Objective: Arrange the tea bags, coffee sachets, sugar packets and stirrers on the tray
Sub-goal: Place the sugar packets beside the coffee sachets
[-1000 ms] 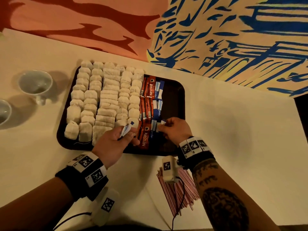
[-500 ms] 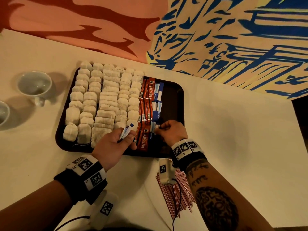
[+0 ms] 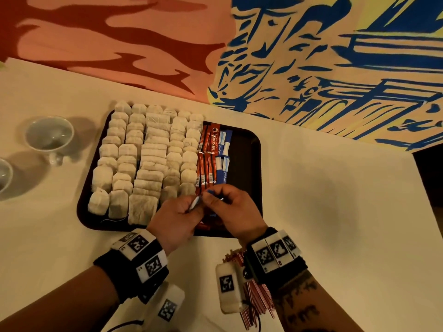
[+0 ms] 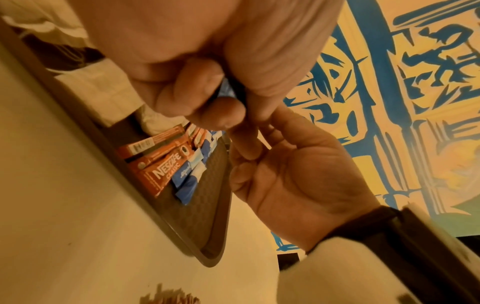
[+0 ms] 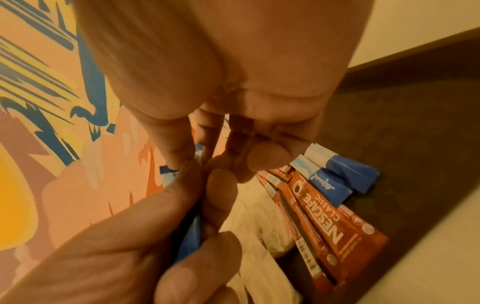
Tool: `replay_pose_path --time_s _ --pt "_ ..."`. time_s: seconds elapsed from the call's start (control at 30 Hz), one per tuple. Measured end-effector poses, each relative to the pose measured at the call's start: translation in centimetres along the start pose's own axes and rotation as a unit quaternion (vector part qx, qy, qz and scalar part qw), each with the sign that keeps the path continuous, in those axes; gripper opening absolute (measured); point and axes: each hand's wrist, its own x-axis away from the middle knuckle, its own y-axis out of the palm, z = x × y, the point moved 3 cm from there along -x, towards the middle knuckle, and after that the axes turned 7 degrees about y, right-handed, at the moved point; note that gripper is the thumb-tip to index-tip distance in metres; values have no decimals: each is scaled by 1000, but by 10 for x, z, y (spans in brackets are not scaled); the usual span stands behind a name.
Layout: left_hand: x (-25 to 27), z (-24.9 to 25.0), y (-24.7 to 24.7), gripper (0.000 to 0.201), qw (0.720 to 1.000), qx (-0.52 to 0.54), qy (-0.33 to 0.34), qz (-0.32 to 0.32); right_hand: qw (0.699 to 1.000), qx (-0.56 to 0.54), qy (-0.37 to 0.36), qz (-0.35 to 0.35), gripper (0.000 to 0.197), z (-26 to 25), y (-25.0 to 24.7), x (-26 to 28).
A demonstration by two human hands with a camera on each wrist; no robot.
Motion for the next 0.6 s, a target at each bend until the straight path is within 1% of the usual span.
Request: replay_pose_path --time_s 0.1,0.17,0.27,0.33,0.47,0.57,0.6 --pt "0 1 -1 28 1000 -13 16 -2 1000 24 6 -1 8 -3 -7 -2" --pt "0 -5 -4 26 1000 -25 4 1 999 35 14 10 9 -7 -15 -7" --pt "-4 -15 -10 29 998 -39 -37 29 994 47 33 93 10 -14 -38 -34" --pt "-7 -16 -13 26 997 1 -63 46 987 92 27 131 11 -23 -52 -59" --pt "-12 -17 -12 27 993 60 -89 40 971 192 4 145 7 -42 -66 -121" --pt "-16 -16 -13 26 977 164 -129 47 958 242 3 155 14 -54 -68 -162" --pt "-16 -14 -14 26 972 186 -133 49 953 261 4 155 16 -58 -68 -171"
